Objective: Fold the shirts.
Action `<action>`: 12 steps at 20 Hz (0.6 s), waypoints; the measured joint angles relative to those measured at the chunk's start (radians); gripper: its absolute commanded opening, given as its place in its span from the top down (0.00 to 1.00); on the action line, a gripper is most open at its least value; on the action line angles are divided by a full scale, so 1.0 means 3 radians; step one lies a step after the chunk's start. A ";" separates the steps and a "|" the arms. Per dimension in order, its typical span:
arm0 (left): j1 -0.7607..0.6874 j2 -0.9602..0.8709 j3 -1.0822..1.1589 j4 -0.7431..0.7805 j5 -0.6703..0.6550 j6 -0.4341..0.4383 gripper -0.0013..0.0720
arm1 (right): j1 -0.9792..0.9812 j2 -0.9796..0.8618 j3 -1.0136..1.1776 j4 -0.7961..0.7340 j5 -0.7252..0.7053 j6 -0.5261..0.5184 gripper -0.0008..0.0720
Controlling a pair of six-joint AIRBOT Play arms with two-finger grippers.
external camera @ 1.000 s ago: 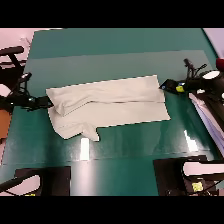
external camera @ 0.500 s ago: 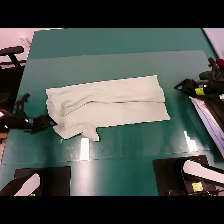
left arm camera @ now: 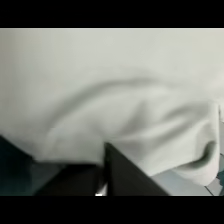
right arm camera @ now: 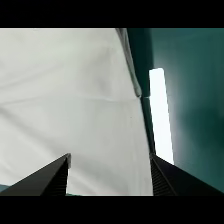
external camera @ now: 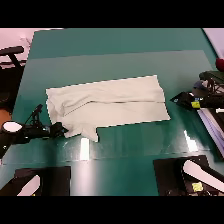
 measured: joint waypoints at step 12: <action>-0.0172 0.0009 0.0805 -0.0312 -0.0549 0.0252 0.95 | -0.0153 -0.0376 -0.0032 -0.0168 0.0373 -0.0060 0.23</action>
